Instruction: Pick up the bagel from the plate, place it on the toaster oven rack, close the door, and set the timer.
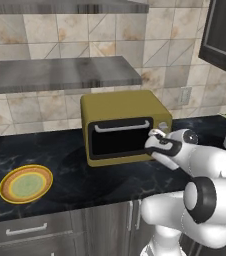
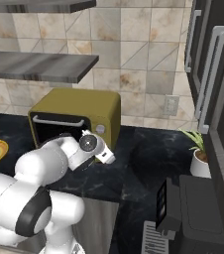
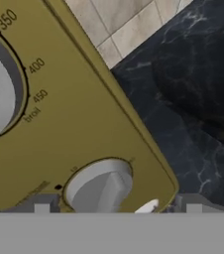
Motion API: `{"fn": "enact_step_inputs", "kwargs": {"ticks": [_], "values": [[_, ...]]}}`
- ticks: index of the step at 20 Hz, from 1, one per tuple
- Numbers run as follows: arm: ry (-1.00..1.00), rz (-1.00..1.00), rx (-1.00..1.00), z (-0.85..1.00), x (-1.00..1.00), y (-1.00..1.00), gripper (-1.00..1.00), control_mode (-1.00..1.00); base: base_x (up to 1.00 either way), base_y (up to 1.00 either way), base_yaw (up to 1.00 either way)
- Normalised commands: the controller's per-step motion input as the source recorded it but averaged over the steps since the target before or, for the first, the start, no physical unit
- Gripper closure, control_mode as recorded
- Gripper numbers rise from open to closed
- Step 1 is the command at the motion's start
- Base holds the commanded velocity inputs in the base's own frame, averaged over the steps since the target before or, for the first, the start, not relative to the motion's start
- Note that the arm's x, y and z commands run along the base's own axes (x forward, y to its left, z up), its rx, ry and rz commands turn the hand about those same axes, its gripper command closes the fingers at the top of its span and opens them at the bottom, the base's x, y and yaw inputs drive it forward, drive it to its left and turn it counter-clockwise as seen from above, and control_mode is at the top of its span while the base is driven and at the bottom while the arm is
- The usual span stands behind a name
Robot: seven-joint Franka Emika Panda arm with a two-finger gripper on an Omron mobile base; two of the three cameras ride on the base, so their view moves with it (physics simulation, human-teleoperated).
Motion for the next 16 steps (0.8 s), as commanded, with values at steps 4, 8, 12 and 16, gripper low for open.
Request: {"fn": "enact_step_inputs", "kwargs": {"ticks": [4,8,12,16], "values": [[0.01,-0.13,0.00,-0.09,0.35,0.00,-1.00,-1.00,0.00,0.00,0.00],[-0.02,-0.04,0.01,-0.22,0.38,0.00,-1.00,-1.00,0.00,0.00,0.00],[-0.11,0.00,0.03,-0.33,0.31,-0.05,-1.00,-1.00,0.00,0.00,0.00],[-0.12,0.00,0.03,-0.31,0.27,-0.06,-1.00,-1.00,0.00,0.00,0.00]]}}
